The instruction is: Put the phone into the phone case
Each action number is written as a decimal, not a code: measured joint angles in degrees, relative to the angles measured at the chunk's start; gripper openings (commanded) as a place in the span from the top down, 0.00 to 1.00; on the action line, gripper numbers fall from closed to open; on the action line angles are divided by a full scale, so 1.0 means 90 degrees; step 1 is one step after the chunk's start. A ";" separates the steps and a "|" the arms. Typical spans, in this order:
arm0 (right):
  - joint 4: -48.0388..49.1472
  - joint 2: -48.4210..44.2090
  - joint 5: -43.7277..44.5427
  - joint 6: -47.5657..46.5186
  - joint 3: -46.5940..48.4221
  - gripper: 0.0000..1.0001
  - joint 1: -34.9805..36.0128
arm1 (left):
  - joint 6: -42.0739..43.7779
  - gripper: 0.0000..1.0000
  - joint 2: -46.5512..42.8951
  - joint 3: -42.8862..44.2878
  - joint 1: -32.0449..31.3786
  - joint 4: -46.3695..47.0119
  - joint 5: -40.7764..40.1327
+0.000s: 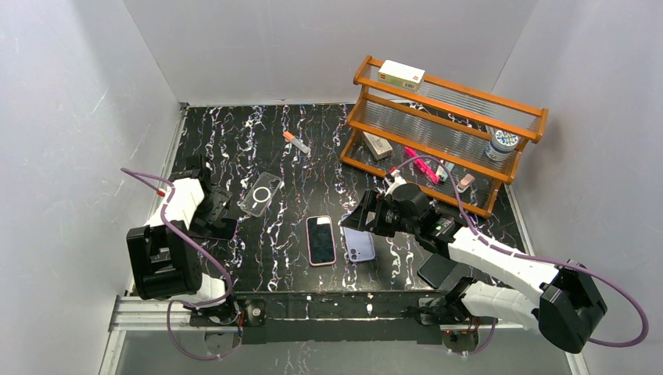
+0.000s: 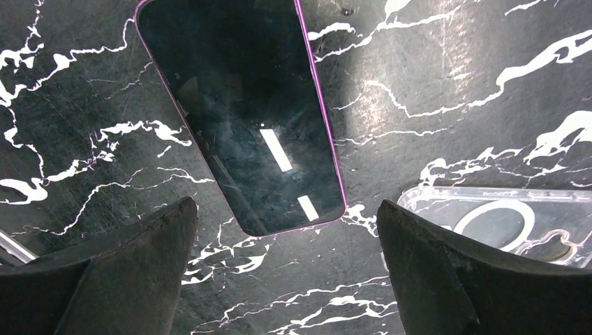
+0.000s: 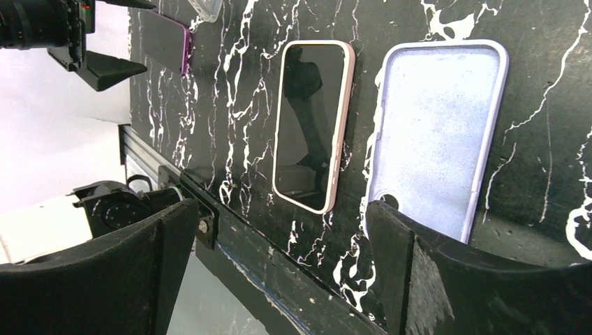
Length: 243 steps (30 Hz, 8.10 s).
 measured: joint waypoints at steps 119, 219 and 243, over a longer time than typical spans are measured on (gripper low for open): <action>0.3759 0.6953 -0.3313 -0.0223 0.3565 0.99 0.1515 | -0.0610 0.04 -0.3028 -0.2698 -0.1719 0.0663 0.2373; 0.1387 0.1554 -0.1192 0.0474 0.0165 0.99 -0.0240 | 0.1851 0.39 -0.1086 -0.1430 -0.2290 0.1547 0.2693; 0.2387 0.4575 -0.0777 0.1010 0.2220 0.99 0.1005 | 0.2123 0.18 -0.0984 -0.1258 0.0017 0.2433 0.4830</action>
